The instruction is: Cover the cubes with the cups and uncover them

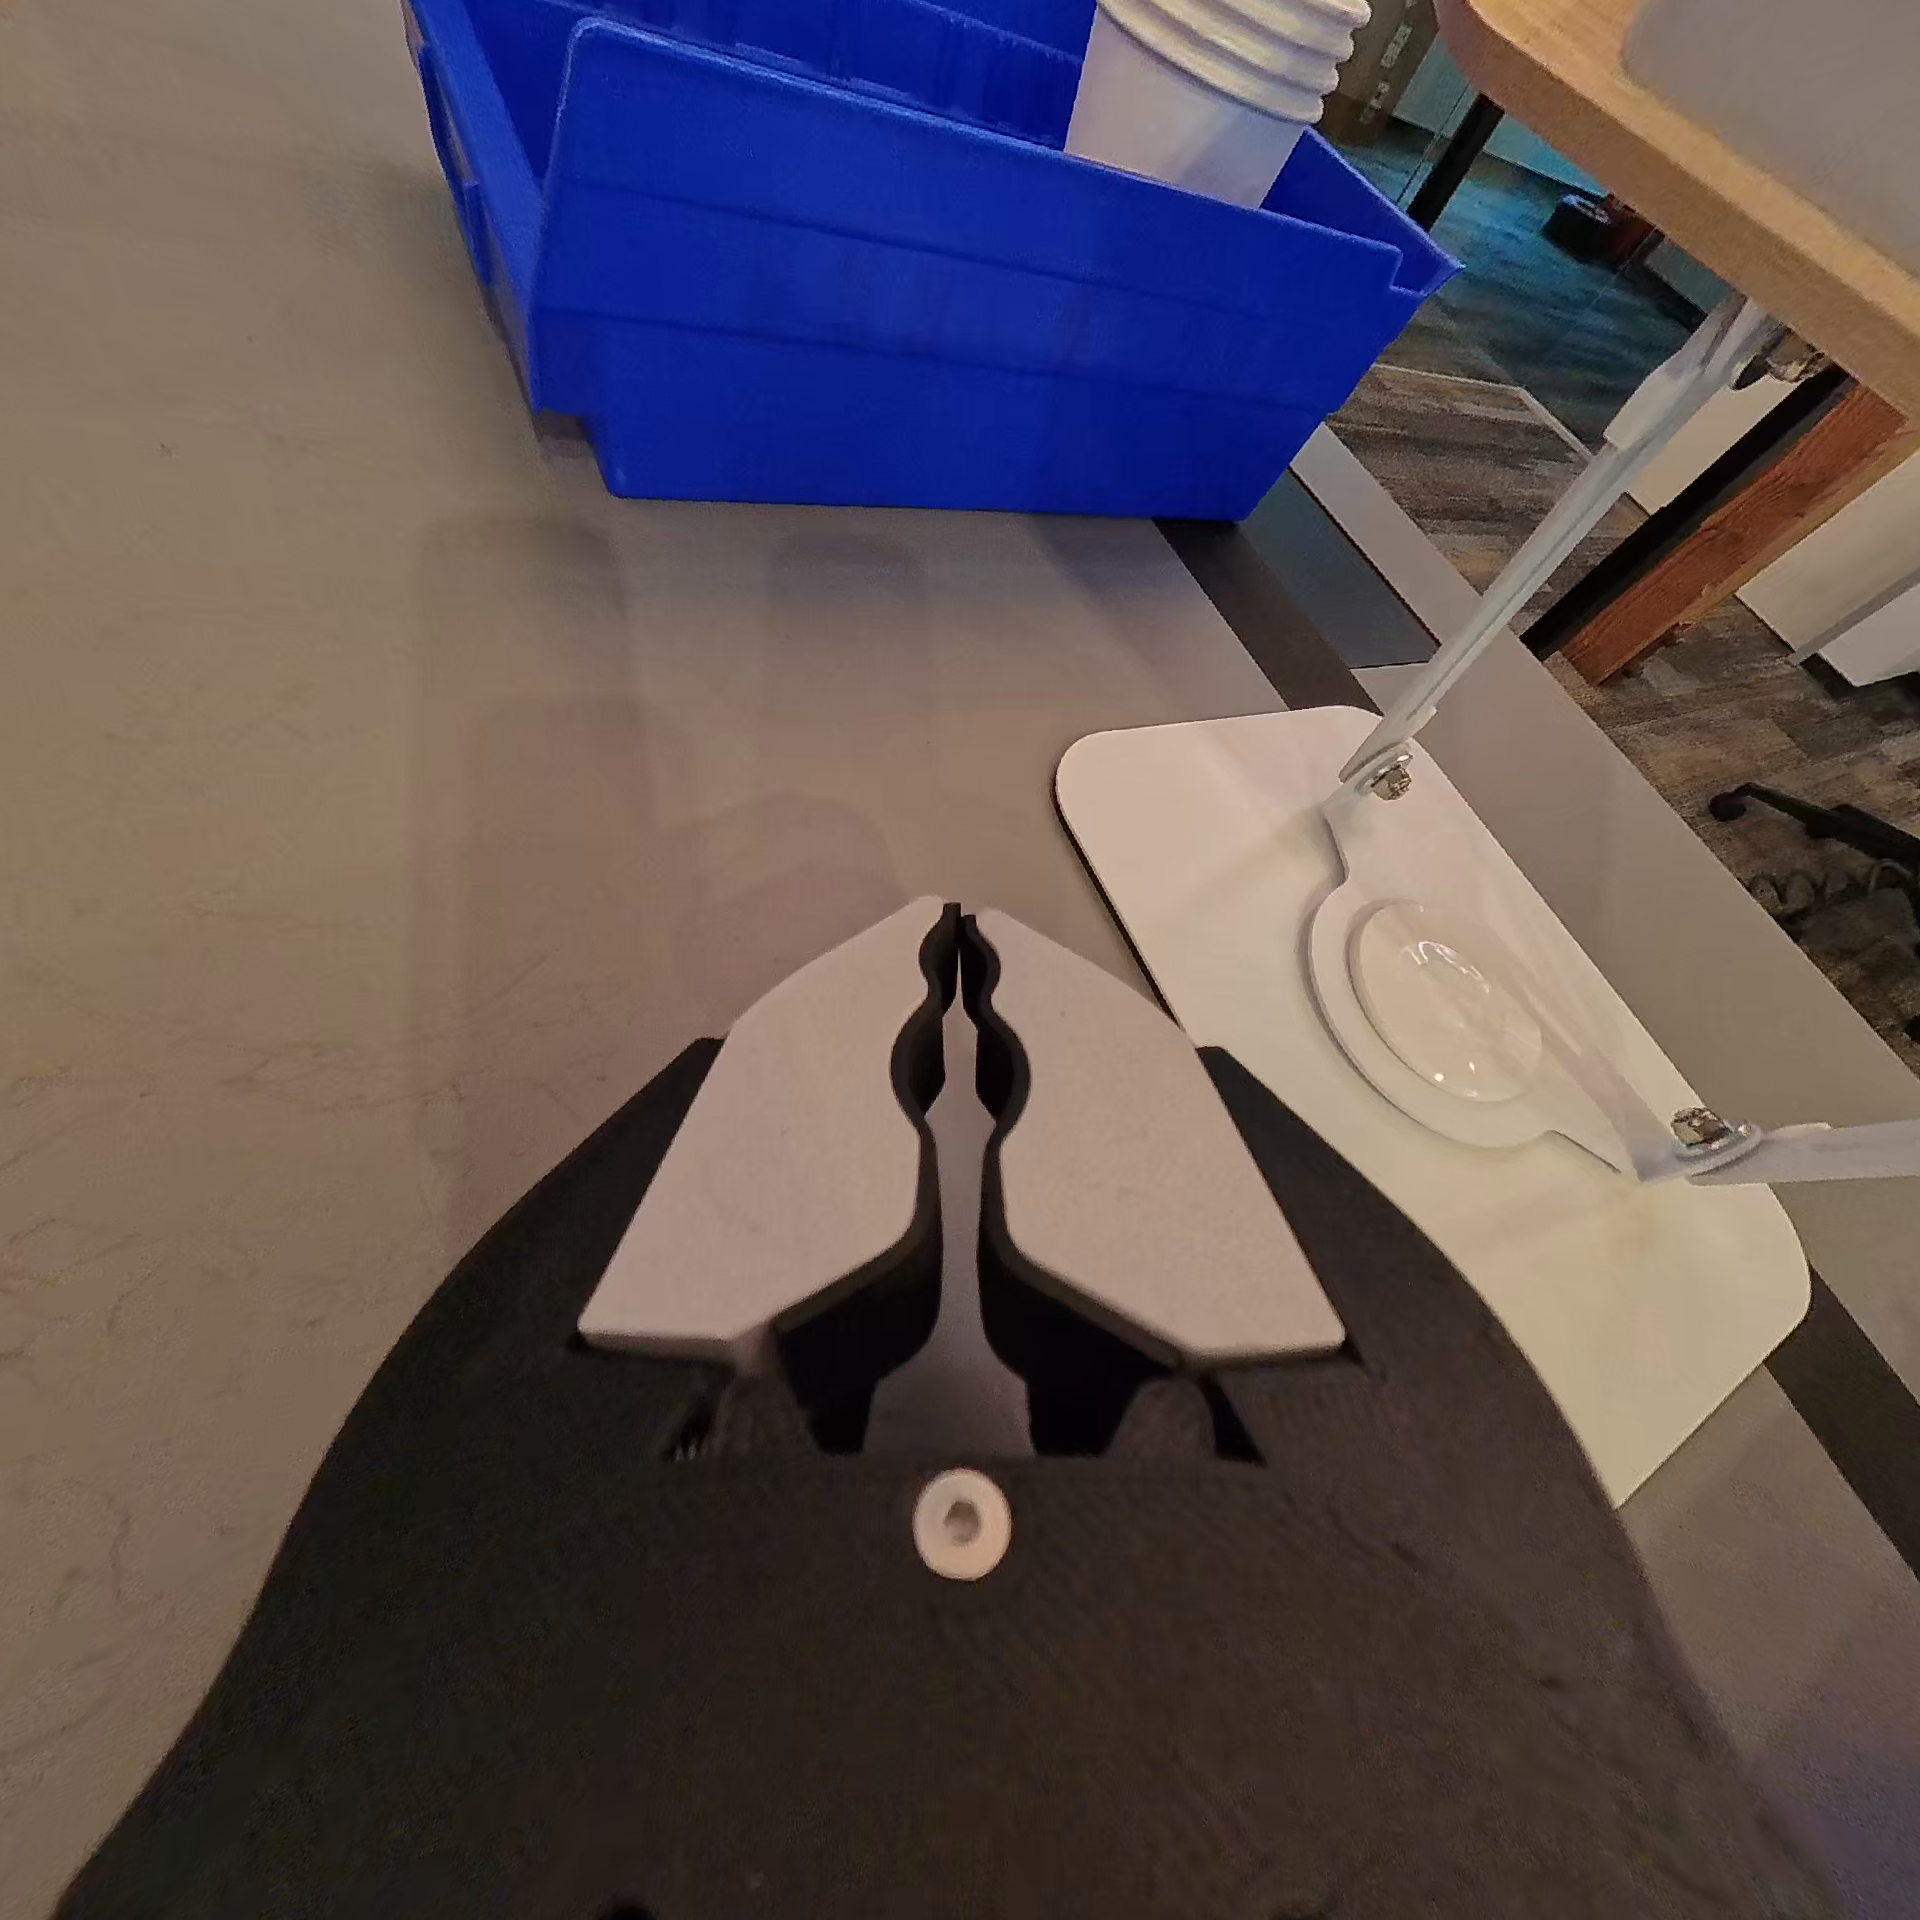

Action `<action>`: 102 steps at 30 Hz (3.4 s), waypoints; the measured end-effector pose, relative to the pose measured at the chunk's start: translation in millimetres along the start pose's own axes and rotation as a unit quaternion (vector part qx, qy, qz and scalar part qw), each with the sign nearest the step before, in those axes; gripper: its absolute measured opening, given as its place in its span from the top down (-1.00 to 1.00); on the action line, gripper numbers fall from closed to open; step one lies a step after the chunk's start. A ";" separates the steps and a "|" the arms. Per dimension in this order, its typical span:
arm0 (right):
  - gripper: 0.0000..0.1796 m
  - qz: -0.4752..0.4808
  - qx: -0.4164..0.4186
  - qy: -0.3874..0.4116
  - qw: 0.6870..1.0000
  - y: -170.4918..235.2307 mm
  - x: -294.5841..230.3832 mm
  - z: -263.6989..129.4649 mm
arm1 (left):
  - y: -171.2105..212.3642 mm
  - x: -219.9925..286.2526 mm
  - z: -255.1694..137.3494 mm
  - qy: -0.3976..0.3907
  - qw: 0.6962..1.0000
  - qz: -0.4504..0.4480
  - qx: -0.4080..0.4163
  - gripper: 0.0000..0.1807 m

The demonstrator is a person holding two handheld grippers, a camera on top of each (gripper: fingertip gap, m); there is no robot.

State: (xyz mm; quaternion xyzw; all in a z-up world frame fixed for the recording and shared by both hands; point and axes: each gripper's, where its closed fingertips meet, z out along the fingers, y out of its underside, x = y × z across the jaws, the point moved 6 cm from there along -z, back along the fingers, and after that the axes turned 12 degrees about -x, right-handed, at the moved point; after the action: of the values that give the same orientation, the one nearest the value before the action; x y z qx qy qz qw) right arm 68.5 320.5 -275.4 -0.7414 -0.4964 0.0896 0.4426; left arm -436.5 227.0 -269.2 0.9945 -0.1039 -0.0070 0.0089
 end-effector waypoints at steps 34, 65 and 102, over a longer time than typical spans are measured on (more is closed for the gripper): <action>1.00 -0.005 -0.009 0.000 1.000 0.9 -1.5 1.7 | -207.3 186.0 -5.8 -0.013 0.999 0.041 0.008 0.45; 1.00 -0.019 -0.012 -0.011 1.000 7.0 -4.3 -4.2 | -41.8 264.9 -1.1 0.031 0.993 0.107 0.043 0.50; 1.00 -0.018 -0.013 -0.015 1.000 7.1 -4.4 -4.1 | -247.2 137.8 -15.8 -0.098 0.991 0.061 0.071 0.43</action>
State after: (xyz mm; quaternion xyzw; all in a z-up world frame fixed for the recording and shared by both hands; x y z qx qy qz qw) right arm 73.3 313.8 -279.6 -0.7368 -0.5173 0.0860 0.4267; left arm -250.4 440.6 -259.9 0.9789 -0.1651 -0.0967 -0.0711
